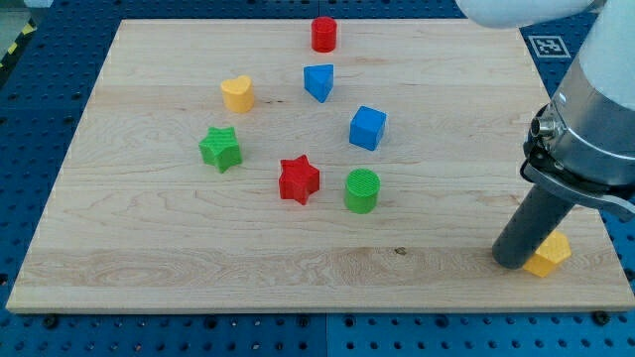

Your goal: Move the red star into the green circle

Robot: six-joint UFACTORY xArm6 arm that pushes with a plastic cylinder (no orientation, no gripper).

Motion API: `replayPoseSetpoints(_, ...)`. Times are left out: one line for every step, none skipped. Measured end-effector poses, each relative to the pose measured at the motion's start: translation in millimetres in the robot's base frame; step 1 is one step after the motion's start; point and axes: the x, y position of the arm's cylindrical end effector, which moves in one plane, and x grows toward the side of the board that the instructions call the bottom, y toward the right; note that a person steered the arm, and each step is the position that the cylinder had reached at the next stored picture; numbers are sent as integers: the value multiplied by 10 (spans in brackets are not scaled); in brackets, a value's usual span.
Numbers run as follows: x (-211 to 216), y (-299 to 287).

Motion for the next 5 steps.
replayPoseSetpoints(9,0)
replayPoseSetpoints(8,0)
replayPoseSetpoints(-23,-280)
replayPoseSetpoints(32,-1059)
replayPoseSetpoints(6,-1928)
